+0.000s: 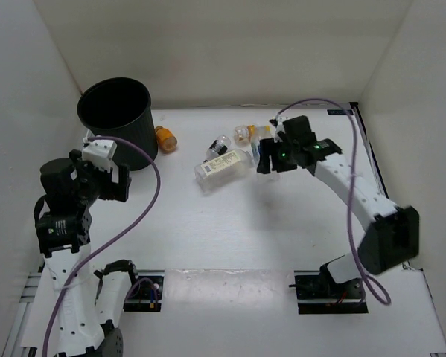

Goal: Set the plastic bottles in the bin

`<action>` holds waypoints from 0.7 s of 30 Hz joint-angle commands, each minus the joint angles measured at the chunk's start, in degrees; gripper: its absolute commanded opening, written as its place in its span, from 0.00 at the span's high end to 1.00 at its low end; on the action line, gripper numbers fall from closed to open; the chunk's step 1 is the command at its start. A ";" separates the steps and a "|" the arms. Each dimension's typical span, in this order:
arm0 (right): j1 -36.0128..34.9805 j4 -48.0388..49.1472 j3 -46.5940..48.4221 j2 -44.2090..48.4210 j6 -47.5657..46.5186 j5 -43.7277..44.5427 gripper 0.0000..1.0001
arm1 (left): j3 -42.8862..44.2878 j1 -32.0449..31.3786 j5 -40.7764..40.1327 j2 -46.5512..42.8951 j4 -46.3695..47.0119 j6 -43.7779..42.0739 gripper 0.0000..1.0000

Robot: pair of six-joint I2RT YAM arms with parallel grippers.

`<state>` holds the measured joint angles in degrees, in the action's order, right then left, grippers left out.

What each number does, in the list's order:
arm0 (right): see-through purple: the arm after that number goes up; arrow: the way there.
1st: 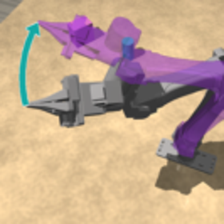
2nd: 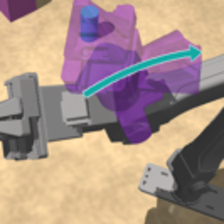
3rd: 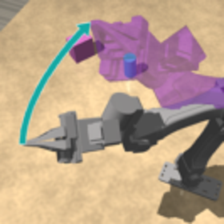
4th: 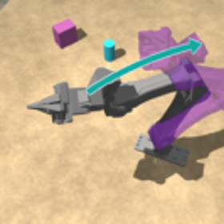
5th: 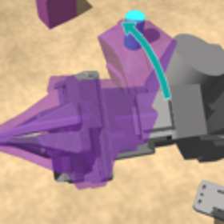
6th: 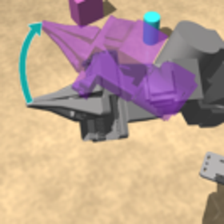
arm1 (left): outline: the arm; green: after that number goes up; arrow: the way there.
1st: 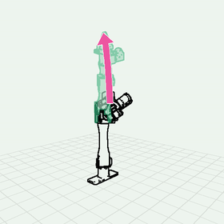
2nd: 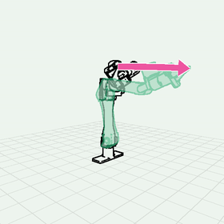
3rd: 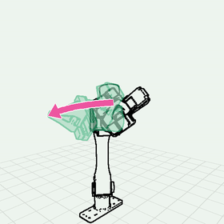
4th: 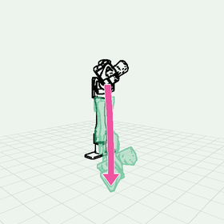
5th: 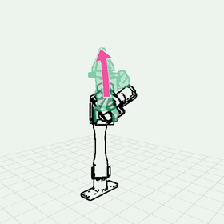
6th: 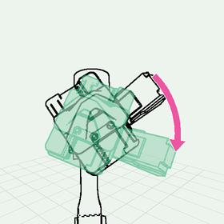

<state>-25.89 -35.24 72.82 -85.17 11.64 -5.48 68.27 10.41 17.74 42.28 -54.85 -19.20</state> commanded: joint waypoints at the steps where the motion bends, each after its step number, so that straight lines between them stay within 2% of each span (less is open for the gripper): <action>1: -0.56 10.70 0.66 7.72 0.03 -15.95 0.99 | 4.14 0.22 24.32 4.64 -0.44 1.00 0.00; 2: -0.57 13.07 0.66 8.60 1.44 -17.80 0.99 | 5.28 0.22 28.02 7.70 -0.43 1.01 0.00; 3: -2.04 19.45 -0.73 10.18 2.85 -21.21 0.99 | 5.82 0.22 33.10 9.55 0.52 1.79 0.00; 5: -3.55 26.25 -1.54 10.72 6.81 -24.13 0.99 | 9.14 0.22 35.25 13.94 3.94 7.82 0.00; 6: -5.29 30.63 -1.54 9.50 7.78 -25.36 0.99 | 11.08 0.22 36.65 19.36 3.96 9.08 0.00; 8: -7.06 31.46 2.40 6.87 8.31 -29.06 0.99 | 18.86 -1.52 43.42 24.93 3.96 10.83 0.00; 9: -8.64 31.47 4.51 3.64 8.31 -30.37 0.99 | 21.61 -2.67 44.74 29.83 3.96 11.37 0.00; 12: -11.45 30.94 12.51 -1.73 7.62 -35.20 0.99 | 31.44 -7.77 45.37 37.14 3.96 11.99 0.00; 15: -13.04 29.36 17.27 -4.22 6.99 -36.44 0.99 | 36.74 -9.62 46.07 40.32 4.58 11.99 0.00; 21: -15.50 29.36 19.55 -6.24 6.99 -39.96 0.99 | 38.08 -10.15 47.82 43.06 6.59 13.75 0.00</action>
<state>-40.27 -8.95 88.09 -91.70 18.92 -40.95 104.40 0.36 60.97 85.97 -50.19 -6.96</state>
